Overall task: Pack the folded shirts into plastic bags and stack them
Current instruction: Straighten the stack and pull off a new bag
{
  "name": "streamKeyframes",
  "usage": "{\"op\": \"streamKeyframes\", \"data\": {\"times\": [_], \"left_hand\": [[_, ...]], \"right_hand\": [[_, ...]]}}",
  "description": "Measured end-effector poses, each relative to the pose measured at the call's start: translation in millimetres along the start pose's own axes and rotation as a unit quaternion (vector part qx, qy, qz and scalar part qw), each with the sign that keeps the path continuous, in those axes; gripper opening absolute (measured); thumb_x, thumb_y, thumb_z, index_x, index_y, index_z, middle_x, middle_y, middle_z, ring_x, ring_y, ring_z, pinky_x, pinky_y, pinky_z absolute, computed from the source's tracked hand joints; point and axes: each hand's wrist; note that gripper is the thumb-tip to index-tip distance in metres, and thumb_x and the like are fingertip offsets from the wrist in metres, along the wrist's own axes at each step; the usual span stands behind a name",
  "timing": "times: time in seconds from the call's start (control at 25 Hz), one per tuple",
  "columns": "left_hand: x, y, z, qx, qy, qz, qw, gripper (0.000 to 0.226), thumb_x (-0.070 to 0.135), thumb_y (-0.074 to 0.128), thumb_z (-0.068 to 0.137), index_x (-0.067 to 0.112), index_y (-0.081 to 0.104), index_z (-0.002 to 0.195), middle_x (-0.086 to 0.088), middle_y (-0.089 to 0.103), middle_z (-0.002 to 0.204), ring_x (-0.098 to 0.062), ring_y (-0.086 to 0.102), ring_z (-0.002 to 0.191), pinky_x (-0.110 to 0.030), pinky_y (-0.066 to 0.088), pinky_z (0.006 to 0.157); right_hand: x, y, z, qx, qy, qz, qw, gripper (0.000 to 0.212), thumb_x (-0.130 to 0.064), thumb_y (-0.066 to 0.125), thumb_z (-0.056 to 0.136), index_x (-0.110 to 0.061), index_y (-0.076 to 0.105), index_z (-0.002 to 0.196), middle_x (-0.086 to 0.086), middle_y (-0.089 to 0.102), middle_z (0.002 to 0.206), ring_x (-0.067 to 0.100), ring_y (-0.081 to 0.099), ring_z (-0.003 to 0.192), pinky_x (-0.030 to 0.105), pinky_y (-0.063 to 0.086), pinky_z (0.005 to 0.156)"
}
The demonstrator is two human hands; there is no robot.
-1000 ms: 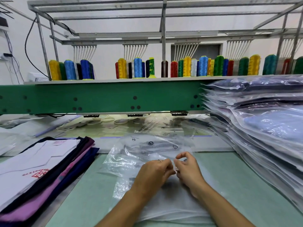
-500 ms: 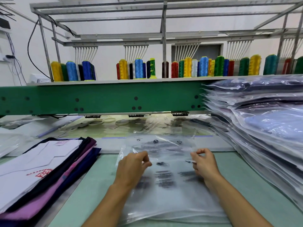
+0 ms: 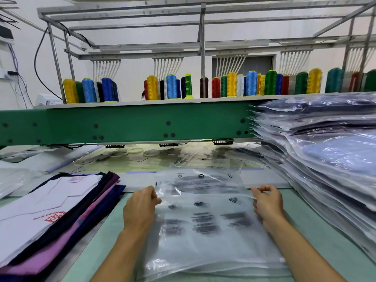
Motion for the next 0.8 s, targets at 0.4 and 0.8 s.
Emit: {"op": "streamKeyframes", "data": {"times": [0.4,0.8], "left_hand": [[9,3,-7,-0.061,0.063,0.026,0.996,0.030,0.044,0.079,0.080,0.024,0.059,0.069,0.016,0.061,0.066,-0.004,0.055,0.068,-0.024,0.036,0.055],[23,2,-12,0.026,0.136,-0.023,0.990,0.018,0.048,0.058,0.097,0.033,0.053,0.089,0.013,0.060,0.067,-0.010,0.056,0.063,-0.031,0.047,0.052]], "right_hand": [[-4,13,-22,0.015,-0.216,-0.328,0.919,0.013,-0.019,0.069,0.089,-0.022,0.057,0.084,0.000,0.056,0.092,0.024,0.053,0.087,0.038,0.046,0.073],[-4,27,-48,-0.171,-0.488,-0.443,0.732,0.017,-0.021,0.068,0.091,-0.033,0.057,0.098,-0.018,0.062,0.118,0.012,0.060,0.106,0.030,0.040,0.087]]}}
Point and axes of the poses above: each hand's wrist, its own z-axis towards the middle knuckle, its own y-axis out of the palm, x = y × z
